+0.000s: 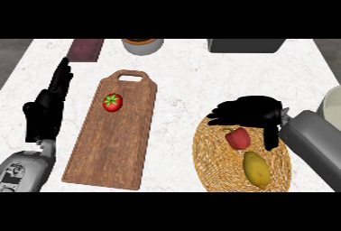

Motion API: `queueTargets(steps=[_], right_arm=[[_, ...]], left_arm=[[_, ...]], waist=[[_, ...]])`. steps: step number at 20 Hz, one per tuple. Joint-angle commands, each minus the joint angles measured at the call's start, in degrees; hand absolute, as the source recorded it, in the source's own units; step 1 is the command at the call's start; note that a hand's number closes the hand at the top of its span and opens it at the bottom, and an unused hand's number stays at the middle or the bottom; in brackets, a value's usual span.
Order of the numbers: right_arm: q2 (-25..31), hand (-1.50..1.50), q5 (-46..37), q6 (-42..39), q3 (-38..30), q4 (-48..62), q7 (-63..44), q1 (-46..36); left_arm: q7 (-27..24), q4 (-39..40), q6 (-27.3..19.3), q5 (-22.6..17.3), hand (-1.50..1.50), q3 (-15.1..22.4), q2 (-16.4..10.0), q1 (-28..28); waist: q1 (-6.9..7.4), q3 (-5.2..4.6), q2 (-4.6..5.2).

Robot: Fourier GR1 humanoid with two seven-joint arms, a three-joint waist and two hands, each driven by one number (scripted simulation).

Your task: Pick the bell pepper from the placemat and place it in the bowl

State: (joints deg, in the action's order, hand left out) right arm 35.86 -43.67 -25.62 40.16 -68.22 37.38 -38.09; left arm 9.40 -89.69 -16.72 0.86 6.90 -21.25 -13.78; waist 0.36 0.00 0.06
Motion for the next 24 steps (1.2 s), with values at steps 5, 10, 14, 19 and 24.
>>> queueTargets(steps=[5, 10, 14, 19, 24], right_arm=[[-6.40, -1.50, -6.87, 0.24, -1.49, 6.24, 3.74, 1.23], [-10.78, -1.50, -9.96, 1.16, -3.62, 12.23, 5.37, -0.51], [-10.37, 1.50, -15.34, 9.96, -0.92, 12.72, 8.99, 1.54], [-13.33, 1.50, -16.93, 8.62, -3.51, 11.83, 10.75, 2.45], [-12.40, 1.50, -16.67, 9.05, -7.93, 13.51, 15.53, 3.03]], left_arm=[[-2.46, 1.25, 4.49, -0.88, 0.00, -4.06, 0.32, 0.80], [-0.12, 0.02, 3.51, 2.25, 0.00, -3.57, 2.27, 0.44], [1.03, -1.93, 4.28, 2.60, 0.00, -4.33, 1.55, 1.19], [1.45, 1.31, 4.66, 3.32, 0.00, -5.13, 3.98, -1.96], [3.04, -2.78, 4.87, 5.57, 0.00, -4.35, 4.43, 0.48]], waist=[[-0.01, -0.01, 0.00], [0.08, 0.00, 0.02], [0.08, 0.01, 0.00], [-0.40, -0.01, -0.08], [-0.22, 0.00, -0.12]])
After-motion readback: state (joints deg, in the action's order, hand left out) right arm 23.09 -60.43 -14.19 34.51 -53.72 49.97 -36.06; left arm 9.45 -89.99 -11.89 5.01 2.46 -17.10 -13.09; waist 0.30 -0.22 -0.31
